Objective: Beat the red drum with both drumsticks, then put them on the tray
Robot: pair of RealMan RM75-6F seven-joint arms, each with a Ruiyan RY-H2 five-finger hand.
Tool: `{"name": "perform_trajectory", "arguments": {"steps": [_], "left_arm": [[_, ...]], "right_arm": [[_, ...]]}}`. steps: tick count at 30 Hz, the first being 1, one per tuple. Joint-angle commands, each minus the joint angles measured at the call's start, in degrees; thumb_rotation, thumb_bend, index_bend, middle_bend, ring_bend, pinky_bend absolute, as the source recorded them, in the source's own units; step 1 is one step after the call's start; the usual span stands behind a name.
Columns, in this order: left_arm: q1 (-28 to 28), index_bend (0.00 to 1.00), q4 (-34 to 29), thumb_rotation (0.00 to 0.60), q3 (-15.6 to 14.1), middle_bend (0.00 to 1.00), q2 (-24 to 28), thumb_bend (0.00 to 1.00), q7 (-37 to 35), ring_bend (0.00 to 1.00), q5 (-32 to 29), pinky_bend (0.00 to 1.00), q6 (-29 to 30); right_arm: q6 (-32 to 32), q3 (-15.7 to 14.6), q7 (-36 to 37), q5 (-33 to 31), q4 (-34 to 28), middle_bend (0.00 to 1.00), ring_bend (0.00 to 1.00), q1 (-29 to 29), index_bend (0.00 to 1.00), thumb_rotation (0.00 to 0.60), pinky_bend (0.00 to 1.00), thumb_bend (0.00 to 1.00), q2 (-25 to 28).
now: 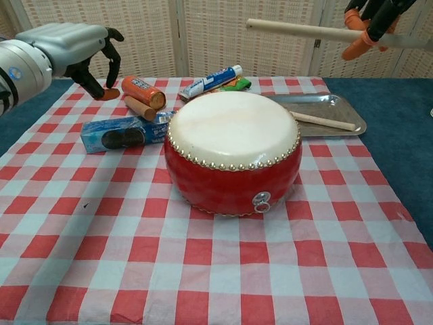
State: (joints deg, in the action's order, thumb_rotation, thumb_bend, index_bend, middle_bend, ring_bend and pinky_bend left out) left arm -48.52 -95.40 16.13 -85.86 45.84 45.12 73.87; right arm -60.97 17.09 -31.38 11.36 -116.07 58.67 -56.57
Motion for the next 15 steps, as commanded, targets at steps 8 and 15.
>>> {"name": "perform_trajectory", "arguments": {"steps": [8, 15], "left_arm": [[3.79, 0.00, -2.29, 0.600, -3.30, 0.00, 2.69, 0.36, -4.85, 0.00, 4.82, 0.13, 0.39], [5.14, 0.00, -1.83, 0.600, -3.32, 0.00, 4.17, 0.36, -7.01, 0.00, 4.70, 0.13, -0.41]], "right_arm": [[11.76, -5.10, 0.37, 5.48, 28.38, 0.81, 0.69, 1.14, 0.87, 0.600, 0.49, 0.38, -12.34], [17.50, -8.65, -4.06, 6.85, 47.01, 0.81, 0.68, 4.75, 0.86, 0.600, 0.48, 0.38, -23.91]]}}
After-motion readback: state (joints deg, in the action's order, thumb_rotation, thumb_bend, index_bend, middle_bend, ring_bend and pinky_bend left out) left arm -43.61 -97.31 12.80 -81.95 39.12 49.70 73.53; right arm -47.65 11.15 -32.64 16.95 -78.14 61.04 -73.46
